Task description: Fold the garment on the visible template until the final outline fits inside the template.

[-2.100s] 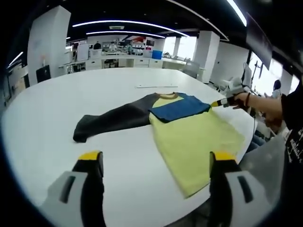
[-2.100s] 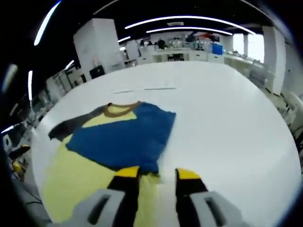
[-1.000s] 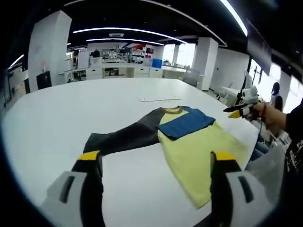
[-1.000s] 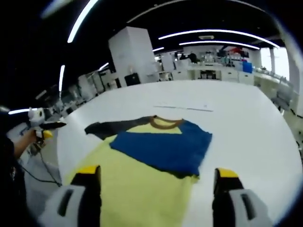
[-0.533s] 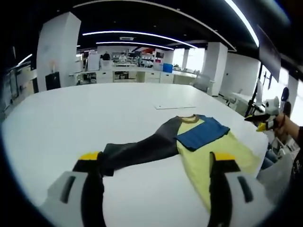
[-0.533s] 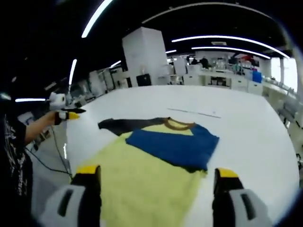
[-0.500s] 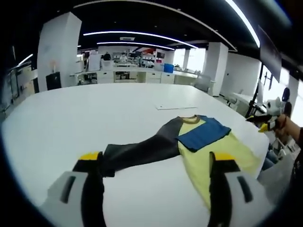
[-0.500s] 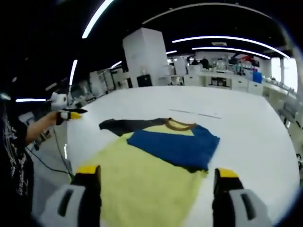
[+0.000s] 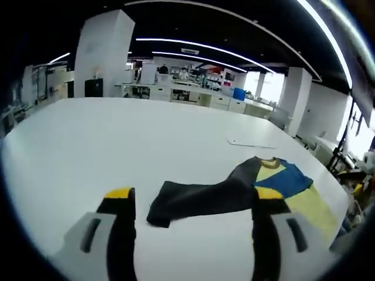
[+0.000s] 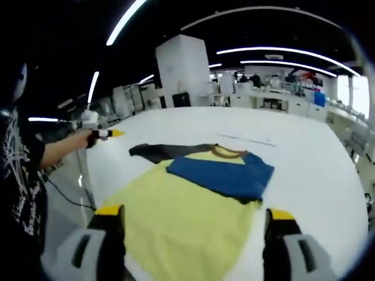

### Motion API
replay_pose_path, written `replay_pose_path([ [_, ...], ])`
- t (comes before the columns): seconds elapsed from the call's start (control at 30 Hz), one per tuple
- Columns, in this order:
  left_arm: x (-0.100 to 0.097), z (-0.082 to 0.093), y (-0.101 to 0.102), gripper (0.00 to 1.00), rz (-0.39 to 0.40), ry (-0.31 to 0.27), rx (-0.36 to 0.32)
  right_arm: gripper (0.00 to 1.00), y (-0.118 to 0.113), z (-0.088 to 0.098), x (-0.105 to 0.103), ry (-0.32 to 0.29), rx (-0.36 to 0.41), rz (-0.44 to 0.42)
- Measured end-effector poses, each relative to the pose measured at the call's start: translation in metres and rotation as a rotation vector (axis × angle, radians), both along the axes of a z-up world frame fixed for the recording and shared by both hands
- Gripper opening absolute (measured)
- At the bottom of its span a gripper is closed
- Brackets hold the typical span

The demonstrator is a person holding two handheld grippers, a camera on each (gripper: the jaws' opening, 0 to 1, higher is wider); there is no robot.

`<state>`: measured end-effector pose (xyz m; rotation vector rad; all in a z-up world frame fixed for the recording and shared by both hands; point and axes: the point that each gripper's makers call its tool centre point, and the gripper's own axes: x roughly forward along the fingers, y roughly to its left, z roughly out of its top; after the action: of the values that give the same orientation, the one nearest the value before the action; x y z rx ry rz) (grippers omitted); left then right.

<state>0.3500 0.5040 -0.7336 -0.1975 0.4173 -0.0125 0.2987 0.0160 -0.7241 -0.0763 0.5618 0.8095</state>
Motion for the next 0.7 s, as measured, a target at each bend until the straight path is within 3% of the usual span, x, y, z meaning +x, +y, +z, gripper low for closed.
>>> replay_pose_path([
  [0.13,0.006,-0.011,0.013,0.71,0.063,0.027,-0.035,1.0,0.001,0.001,-0.007,-0.006,-0.011,0.017],
  [0.3,0.019,-0.021,0.019,0.66,0.076,0.036,-0.045,0.99,-0.004,-0.004,-0.01,0.003,-0.035,0.001],
  [0.37,0.023,-0.025,0.025,0.61,0.083,0.037,-0.022,0.96,-0.01,-0.008,-0.01,0.028,-0.042,-0.03],
  [0.4,0.024,-0.031,0.032,0.59,0.098,0.047,0.018,0.94,-0.011,-0.008,-0.009,0.027,-0.04,-0.033],
  [0.6,0.03,-0.055,0.047,0.45,0.111,0.097,0.083,0.93,-0.021,-0.007,-0.008,0.028,-0.051,-0.079],
  [0.7,0.032,-0.066,0.043,0.41,0.085,0.121,0.067,0.91,-0.025,-0.009,-0.009,0.033,-0.059,-0.102],
])
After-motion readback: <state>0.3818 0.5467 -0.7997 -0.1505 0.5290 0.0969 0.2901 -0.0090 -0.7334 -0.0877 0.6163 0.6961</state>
